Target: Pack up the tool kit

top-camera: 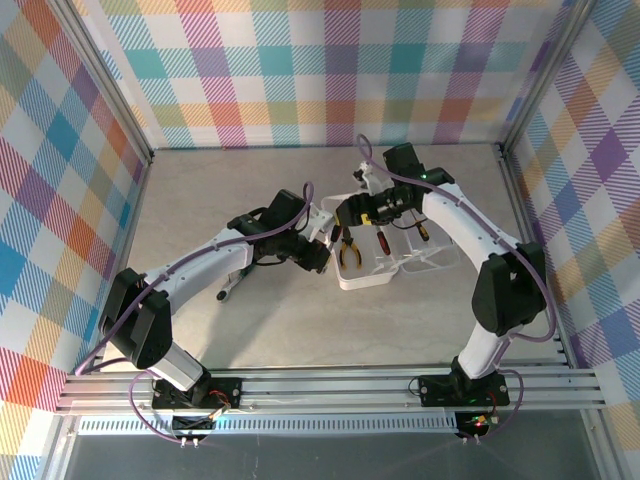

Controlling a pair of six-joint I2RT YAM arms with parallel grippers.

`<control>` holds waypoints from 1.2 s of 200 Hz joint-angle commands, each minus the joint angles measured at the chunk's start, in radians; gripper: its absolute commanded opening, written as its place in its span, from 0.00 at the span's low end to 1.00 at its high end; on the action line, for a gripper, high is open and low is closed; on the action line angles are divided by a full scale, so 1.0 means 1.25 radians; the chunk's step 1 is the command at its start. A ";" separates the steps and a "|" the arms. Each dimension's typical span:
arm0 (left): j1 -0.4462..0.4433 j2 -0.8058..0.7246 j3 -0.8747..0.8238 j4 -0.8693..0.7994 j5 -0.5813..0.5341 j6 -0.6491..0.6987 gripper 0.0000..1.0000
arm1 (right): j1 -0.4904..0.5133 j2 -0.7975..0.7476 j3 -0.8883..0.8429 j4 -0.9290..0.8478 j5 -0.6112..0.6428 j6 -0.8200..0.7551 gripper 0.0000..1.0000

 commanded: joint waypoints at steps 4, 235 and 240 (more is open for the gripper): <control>-0.011 -0.041 0.016 0.047 0.042 0.018 0.00 | 0.029 0.019 0.013 0.027 -0.043 0.012 0.70; -0.008 -0.056 0.001 0.059 -0.079 -0.018 0.64 | 0.005 -0.112 -0.035 0.088 0.178 0.031 0.00; -0.008 -0.061 -0.002 0.062 -0.093 -0.021 0.73 | 0.005 -0.123 -0.039 0.098 0.222 0.028 0.00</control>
